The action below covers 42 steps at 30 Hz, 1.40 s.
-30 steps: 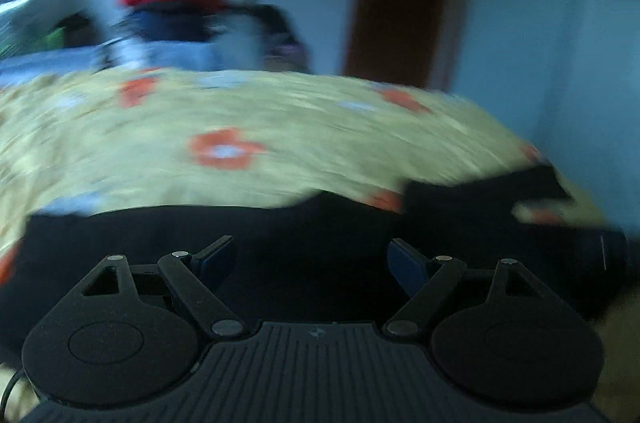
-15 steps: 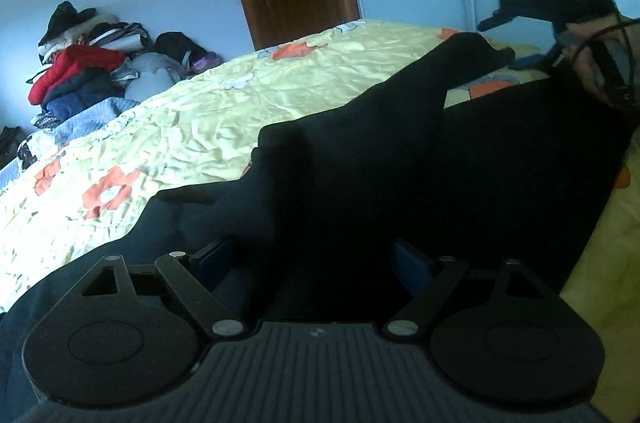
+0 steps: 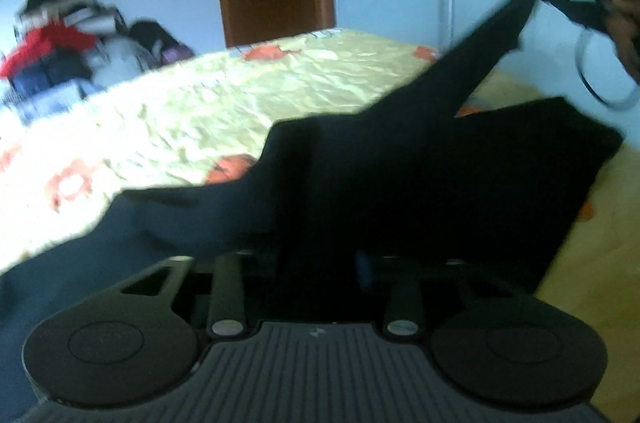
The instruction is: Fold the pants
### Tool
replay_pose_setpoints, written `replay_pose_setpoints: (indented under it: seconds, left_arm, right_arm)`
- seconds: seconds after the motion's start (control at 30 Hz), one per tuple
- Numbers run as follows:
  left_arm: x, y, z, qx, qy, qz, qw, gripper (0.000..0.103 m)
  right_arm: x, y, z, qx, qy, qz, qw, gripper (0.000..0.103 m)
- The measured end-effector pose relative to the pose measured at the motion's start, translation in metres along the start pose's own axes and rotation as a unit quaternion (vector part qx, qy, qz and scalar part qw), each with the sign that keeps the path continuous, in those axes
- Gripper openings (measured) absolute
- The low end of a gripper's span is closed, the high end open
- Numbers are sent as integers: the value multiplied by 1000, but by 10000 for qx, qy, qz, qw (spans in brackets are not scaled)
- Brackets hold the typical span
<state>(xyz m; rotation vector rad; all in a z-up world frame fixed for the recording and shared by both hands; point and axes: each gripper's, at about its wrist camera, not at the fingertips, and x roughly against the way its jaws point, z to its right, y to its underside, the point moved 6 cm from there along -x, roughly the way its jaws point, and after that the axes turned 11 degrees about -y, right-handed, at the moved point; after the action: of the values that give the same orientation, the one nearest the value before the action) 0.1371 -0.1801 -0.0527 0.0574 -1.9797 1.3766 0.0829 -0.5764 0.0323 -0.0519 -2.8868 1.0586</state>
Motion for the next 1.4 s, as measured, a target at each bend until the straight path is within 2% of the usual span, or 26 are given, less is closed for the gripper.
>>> replay_pose_setpoints:
  seconds: [0.13, 0.23, 0.33, 0.4, 0.47, 0.53, 0.6, 0.63, 0.7, 0.8, 0.87, 0.9, 0.93, 0.97, 1.03, 1.07, 1.1, 1.17, 1.27, 1.3, 1.37, 1.4]
  left_arm:
    - [8, 5, 0, 134, 384, -94, 9991, 18]
    - [20, 10, 7, -122, 512, 7, 9986, 18]
    - [27, 16, 15, -363, 522, 50, 9980, 16]
    - [28, 17, 15, -385, 511, 54, 9979, 15]
    - [27, 16, 12, -246, 494, 50, 9985, 15]
    - [28, 12, 9, -84, 443, 110, 9989, 15]
    - [31, 7, 9, -39, 418, 180, 9990, 15]
    - [31, 6, 10, -95, 450, 149, 9988, 15]
    - [29, 9, 15, -255, 528, 29, 9983, 15]
    - [26, 19, 22, -450, 666, -93, 9967, 16]
    - [27, 21, 23, -543, 652, -60, 9964, 16]
    - [27, 21, 22, -562, 689, -65, 9960, 16]
    - [28, 20, 21, -557, 751, -87, 9956, 26]
    - [29, 21, 20, -509, 802, -120, 9954, 27]
    - [32, 20, 17, -357, 948, -178, 9947, 32]
    - [33, 20, 18, -287, 995, -180, 9945, 38]
    - [35, 19, 18, -219, 1018, -164, 9944, 41]
    - [38, 18, 16, -83, 965, -115, 9952, 51]
    - [41, 14, 13, 31, 838, -21, 9965, 60]
    - [42, 12, 11, 75, 785, 27, 9969, 63]
    - [45, 9, 6, 185, 680, 146, 9974, 74]
    - [47, 8, 4, 254, 630, 212, 9975, 76]
  right_arm:
    - [60, 5, 28, 8, 553, 41, 9985, 5]
    - [86, 23, 60, -189, 1016, -107, 9946, 5]
    - [96, 41, 88, -544, 1258, -265, 9902, 5]
    - [90, 40, 90, -731, 1087, -287, 9910, 5]
    - [78, 24, 72, -611, 623, -147, 9961, 5]
    - [68, 4, 40, -121, 180, 37, 9998, 5]
    - [68, -10, 7, 492, -220, 213, 9983, 5]
    - [67, -10, 1, 686, -127, 179, 9974, 5]
    - [68, 2, 17, 691, 470, -115, 9964, 5]
    - [85, 34, 73, 204, 1403, -540, 9884, 5]
    - [95, 55, 99, -283, 1729, -815, 9811, 8]
    - [100, 60, 103, -398, 1795, -822, 9795, 9]
    - [107, 62, 100, -458, 1743, -698, 9811, 10]
    - [115, 61, 95, -532, 1725, -511, 9822, 15]
    - [126, 61, 84, -568, 1714, -287, 9832, 36]
    - [130, 61, 77, -523, 1685, -226, 9840, 59]
    - [132, 63, 79, -483, 1651, -243, 9848, 67]
    - [127, 69, 78, -507, 1517, -470, 9860, 67]
    - [115, 84, 86, -940, 1511, -596, 9822, 67]
    - [115, 87, 88, -1071, 1459, -447, 9825, 66]
    - [116, 89, 91, -1338, 1423, -191, 9806, 66]
    - [115, 89, 94, -1451, 1396, -75, 9795, 66]
